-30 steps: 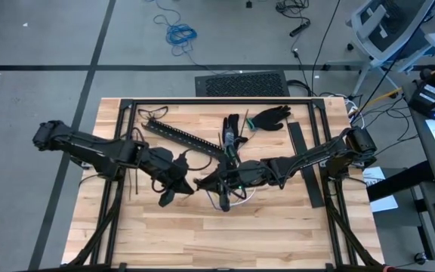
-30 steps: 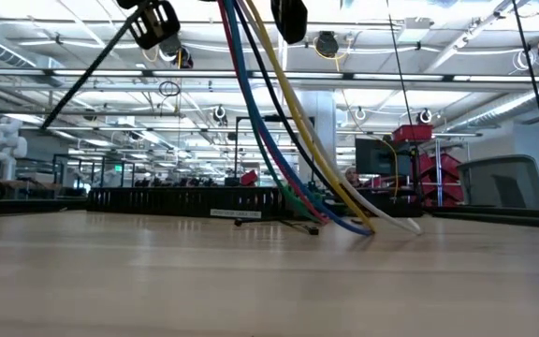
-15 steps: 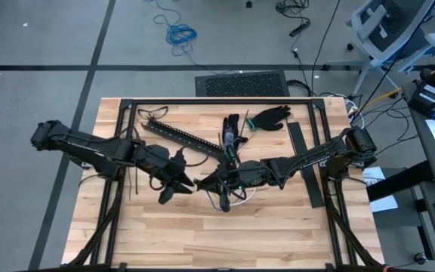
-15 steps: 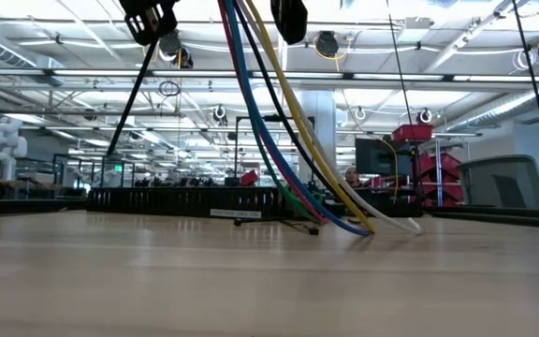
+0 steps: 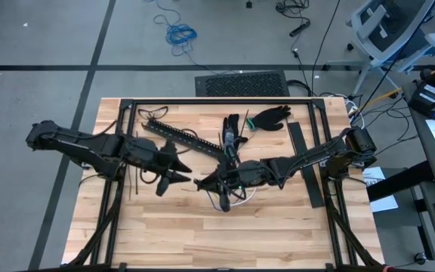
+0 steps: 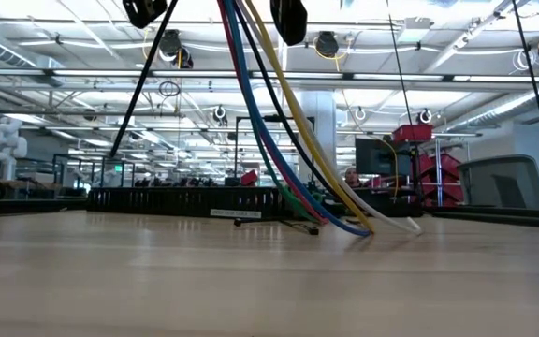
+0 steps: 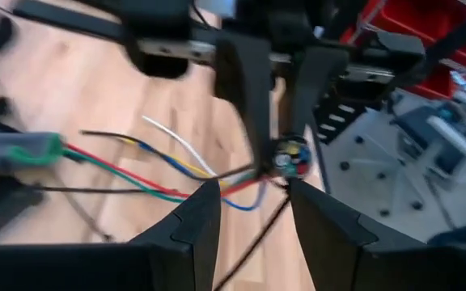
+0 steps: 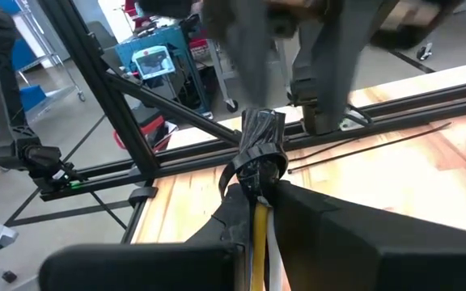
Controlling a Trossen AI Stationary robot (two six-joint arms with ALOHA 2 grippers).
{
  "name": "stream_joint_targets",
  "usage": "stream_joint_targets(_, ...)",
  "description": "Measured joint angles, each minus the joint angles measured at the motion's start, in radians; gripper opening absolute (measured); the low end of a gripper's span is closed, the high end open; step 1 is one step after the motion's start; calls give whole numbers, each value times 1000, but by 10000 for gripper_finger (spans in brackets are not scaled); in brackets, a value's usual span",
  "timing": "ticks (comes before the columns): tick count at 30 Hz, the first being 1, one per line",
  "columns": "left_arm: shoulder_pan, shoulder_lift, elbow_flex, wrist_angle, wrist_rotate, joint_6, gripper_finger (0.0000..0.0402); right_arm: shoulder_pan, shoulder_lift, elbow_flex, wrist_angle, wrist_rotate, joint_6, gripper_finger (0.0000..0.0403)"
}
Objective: Ziptie cables
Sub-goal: Wrap the cable wires with the black zip tie
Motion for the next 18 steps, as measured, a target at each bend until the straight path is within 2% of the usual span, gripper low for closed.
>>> stream_joint_targets(5,-2,45,0,57,31,-7,149,-13,0,0,7,-2,-1,27)
stream_joint_targets(18,0,28,0,83,26,-8,149,-16,1,0,7,-6,-16,27)
